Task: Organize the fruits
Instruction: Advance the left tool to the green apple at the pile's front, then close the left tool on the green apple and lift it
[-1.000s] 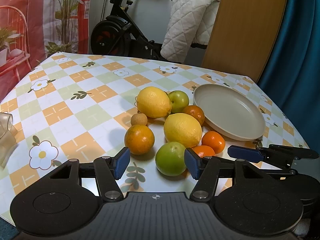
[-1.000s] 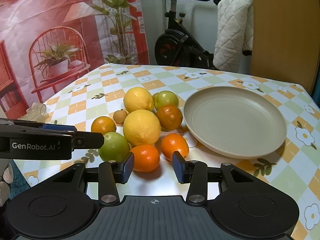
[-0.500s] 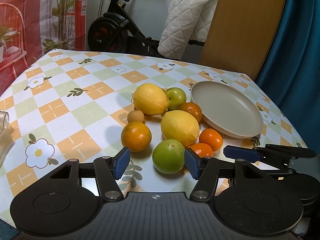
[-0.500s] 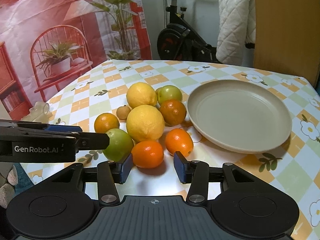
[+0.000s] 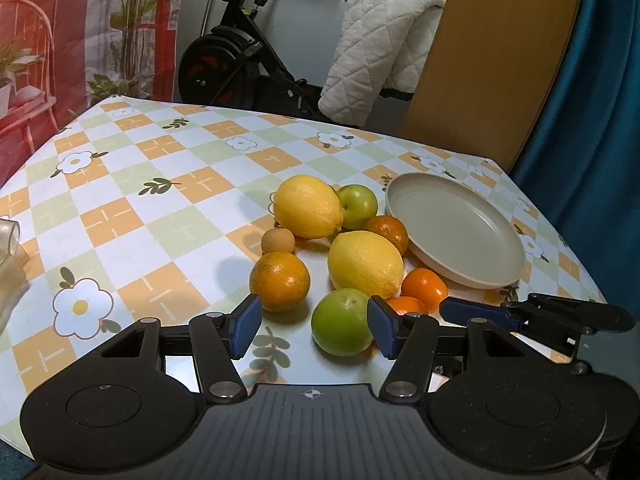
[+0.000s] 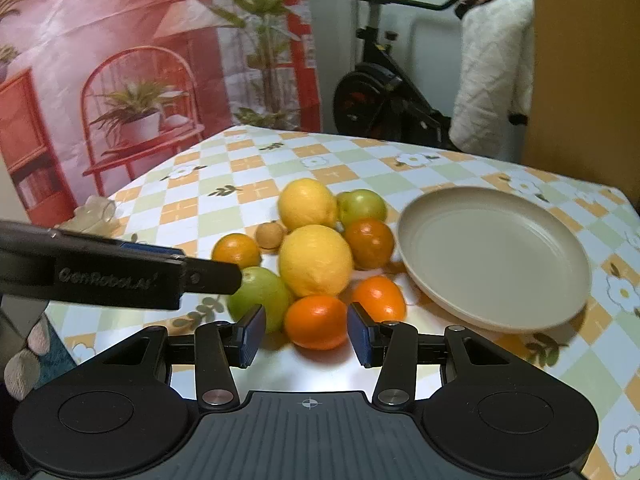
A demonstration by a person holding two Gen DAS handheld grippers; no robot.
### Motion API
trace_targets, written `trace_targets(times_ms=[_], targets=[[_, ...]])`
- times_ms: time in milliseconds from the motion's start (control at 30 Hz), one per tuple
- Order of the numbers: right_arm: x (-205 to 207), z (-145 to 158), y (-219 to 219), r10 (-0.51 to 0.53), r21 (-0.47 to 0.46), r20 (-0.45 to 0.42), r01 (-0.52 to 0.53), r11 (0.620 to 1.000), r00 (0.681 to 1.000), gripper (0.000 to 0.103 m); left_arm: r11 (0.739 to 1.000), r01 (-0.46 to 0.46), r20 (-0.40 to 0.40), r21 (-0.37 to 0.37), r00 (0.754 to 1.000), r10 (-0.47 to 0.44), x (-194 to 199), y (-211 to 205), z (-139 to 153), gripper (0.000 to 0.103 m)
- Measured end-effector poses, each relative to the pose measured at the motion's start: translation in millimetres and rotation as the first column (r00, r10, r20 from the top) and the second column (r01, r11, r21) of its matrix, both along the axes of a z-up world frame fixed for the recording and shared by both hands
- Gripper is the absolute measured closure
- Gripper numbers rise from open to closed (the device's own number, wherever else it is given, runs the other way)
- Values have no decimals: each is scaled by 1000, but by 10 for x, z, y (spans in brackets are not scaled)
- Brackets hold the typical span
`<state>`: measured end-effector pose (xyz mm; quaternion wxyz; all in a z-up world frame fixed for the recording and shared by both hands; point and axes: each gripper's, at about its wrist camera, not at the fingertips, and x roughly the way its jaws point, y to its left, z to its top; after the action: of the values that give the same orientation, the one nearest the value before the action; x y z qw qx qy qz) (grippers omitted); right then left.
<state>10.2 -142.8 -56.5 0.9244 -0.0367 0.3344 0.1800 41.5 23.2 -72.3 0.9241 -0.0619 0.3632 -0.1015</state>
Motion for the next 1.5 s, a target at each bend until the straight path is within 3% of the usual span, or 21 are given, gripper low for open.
trace_targets(times_ms=[300,767,1500], targets=[[7,10,283,102,-70,39,-100,993,994,62,1000,0,7,-27,1000,0,30,83,-6,47],[173,-101,428,138,-93,9,-137,986,990,65,996,66,-6,-67,998,-67,71,59,-87,48],[154,-107,385,146,-38,-9,-146,989,989,65,993,78,-48,-89,995,-82,194,46,-234,48]])
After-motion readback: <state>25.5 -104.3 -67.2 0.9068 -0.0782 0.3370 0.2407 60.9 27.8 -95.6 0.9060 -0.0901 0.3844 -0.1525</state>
